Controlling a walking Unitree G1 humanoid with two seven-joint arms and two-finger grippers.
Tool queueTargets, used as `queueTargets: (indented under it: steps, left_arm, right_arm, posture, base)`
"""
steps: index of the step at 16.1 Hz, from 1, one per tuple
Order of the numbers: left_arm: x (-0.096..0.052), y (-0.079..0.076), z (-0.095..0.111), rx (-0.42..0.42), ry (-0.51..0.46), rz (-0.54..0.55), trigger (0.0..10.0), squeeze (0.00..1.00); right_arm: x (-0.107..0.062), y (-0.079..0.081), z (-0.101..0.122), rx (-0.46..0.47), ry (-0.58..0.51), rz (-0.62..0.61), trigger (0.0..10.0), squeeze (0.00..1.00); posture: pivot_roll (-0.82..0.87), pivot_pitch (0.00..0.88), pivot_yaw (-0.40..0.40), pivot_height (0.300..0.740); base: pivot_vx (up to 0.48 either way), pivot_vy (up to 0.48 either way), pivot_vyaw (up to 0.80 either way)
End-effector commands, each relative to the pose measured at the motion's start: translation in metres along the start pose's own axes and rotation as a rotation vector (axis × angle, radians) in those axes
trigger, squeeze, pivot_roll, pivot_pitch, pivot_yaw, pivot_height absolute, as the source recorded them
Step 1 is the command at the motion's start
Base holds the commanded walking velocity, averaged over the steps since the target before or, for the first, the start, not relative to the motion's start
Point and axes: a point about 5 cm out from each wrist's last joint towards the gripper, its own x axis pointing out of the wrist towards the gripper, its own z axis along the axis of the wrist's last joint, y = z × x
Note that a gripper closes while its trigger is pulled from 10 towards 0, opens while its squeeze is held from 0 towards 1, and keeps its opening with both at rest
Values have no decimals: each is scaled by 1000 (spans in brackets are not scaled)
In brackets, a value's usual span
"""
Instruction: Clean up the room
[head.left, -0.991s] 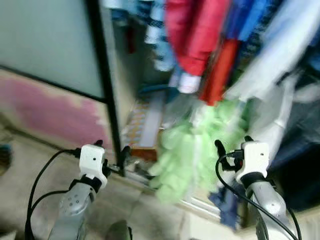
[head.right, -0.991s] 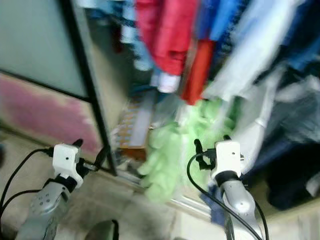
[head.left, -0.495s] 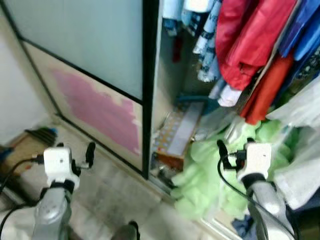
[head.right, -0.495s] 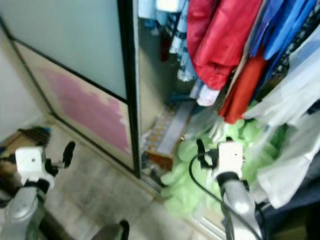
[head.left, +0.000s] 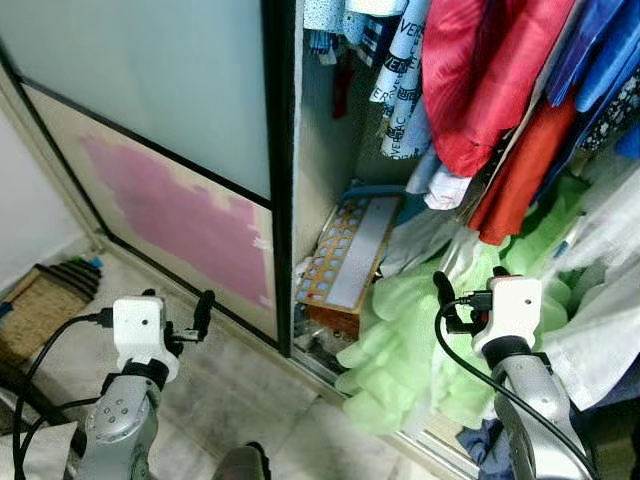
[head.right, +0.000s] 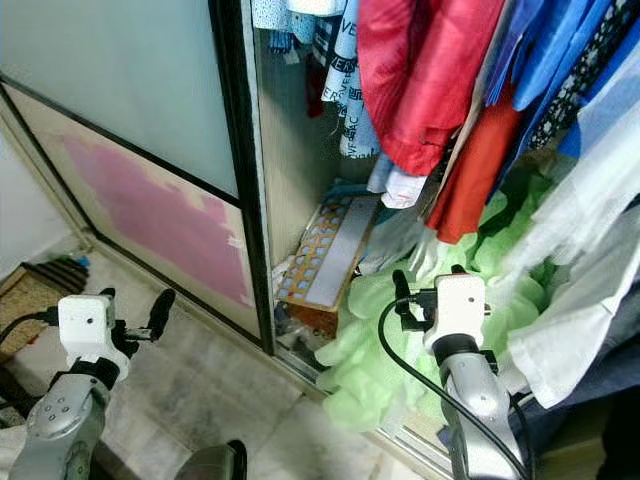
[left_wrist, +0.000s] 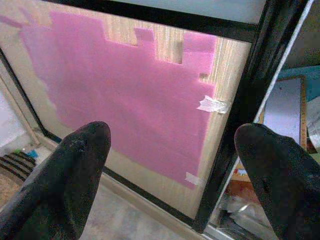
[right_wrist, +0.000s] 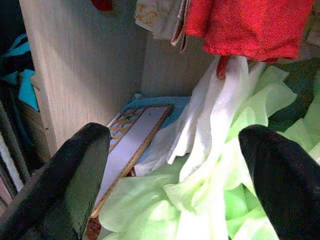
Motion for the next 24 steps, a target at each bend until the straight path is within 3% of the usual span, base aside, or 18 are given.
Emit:
queueTargets:
  steps: [1, 18, 20, 24]
  left_arm:
    - [2, -4, 1, 5, 0, -6, 10000, 0]
    - [7, 0, -2, 9, 20, 49, 10000, 0]
    - [8, 2, -2, -40, 30, 10, 10000, 0]
    - [10, 3, 0, 2, 6, 58, 10000, 0]
  right_arm:
    - [1, -1, 2, 2, -1, -3, 10000, 0]
    - [8, 0, 3, -30, 0, 5, 10000, 0]
    - [8, 1, 3, -48, -6, 14, 10000, 0]
    - [9, 0, 2, -49, -5, 15, 10000, 0]
  posture:
    - [1, 43, -44, 740]
    - [16, 43, -47, 740]
    - [14, 44, -47, 740]
    - [16, 38, -52, 740]
  base:
    - [0, 0, 0]
    - [0, -284, 0]
    - [0, 0, 644]
    - [0, 0, 800]
